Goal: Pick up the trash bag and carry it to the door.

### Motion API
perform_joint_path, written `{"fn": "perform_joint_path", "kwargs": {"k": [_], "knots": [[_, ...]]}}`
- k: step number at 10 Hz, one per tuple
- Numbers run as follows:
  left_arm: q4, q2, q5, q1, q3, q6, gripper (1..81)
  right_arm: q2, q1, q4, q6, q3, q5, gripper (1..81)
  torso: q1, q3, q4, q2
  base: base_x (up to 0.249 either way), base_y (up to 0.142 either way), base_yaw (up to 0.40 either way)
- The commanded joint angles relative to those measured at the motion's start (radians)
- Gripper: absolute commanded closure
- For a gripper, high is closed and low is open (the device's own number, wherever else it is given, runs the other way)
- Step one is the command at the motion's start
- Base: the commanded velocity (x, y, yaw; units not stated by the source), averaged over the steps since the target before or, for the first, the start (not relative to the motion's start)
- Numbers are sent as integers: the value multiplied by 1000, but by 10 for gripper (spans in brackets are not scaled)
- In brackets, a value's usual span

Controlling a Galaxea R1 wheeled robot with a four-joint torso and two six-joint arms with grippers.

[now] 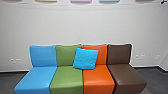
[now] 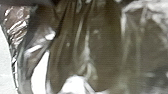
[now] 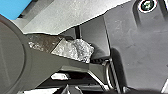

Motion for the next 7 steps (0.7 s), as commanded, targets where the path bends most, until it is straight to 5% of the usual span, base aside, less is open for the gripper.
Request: {"fn": "perform_joint_path", "kwargs": {"k": [1,6,7], "knots": [[4,42,83,-29,-65,38,811,47,13,-28,-5,-65,-50,10,-63,0,0,97,0,0,0],[23,104,83,-20,-163,43,811,102,-1,-27,-27,-193,-50,10,-184,0,0,284,0,0,0],[23,105,83,-20,-171,43,811,100,-2,-27,-27,-201,-50,10,-208,35,0,322,0,0,0]]}}
